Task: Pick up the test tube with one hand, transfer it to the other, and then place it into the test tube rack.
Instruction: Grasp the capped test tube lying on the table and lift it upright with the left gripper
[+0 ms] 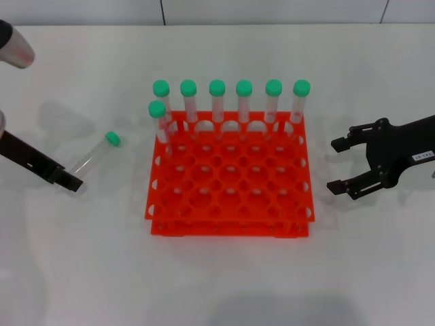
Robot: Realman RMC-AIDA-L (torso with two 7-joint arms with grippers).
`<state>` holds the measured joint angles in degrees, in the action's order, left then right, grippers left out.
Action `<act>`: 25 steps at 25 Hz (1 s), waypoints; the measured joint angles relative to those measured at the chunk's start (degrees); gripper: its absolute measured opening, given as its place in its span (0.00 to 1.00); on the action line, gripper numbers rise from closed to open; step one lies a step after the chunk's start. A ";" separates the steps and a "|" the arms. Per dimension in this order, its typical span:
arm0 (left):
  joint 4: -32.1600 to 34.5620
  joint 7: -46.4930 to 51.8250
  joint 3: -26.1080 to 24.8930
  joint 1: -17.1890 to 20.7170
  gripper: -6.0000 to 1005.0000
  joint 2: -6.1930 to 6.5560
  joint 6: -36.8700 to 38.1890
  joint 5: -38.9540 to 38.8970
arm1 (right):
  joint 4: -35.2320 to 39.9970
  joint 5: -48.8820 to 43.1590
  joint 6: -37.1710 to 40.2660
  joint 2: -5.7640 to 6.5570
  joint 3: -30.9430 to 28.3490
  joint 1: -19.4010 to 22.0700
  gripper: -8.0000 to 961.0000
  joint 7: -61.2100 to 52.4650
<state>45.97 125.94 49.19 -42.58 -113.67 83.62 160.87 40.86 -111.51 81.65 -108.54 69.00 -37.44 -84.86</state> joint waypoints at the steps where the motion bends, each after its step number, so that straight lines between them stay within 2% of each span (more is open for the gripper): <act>1: -0.14 0.02 0.12 -0.13 0.51 0.00 -0.04 0.01 | 0.00 0.00 0.00 0.00 0.00 0.00 0.90 0.00; 9: -1.13 1.54 1.48 -0.65 0.49 0.11 -1.44 0.05 | -0.04 -0.74 -0.19 -0.29 -0.10 -0.33 0.90 0.14; 23: -2.85 2.90 1.70 -1.36 0.19 0.35 -2.83 1.11 | 0.01 -0.82 -0.27 -0.43 -0.10 -0.62 0.90 0.21; 25: -2.44 2.81 1.59 -1.85 0.20 0.34 -2.38 0.48 | 0.01 -0.82 -0.18 -0.41 -0.10 -0.59 0.90 0.21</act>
<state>43.53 128.75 50.78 -44.43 -113.33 81.24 161.35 40.87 -112.33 81.47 -108.95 68.90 -38.03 -84.66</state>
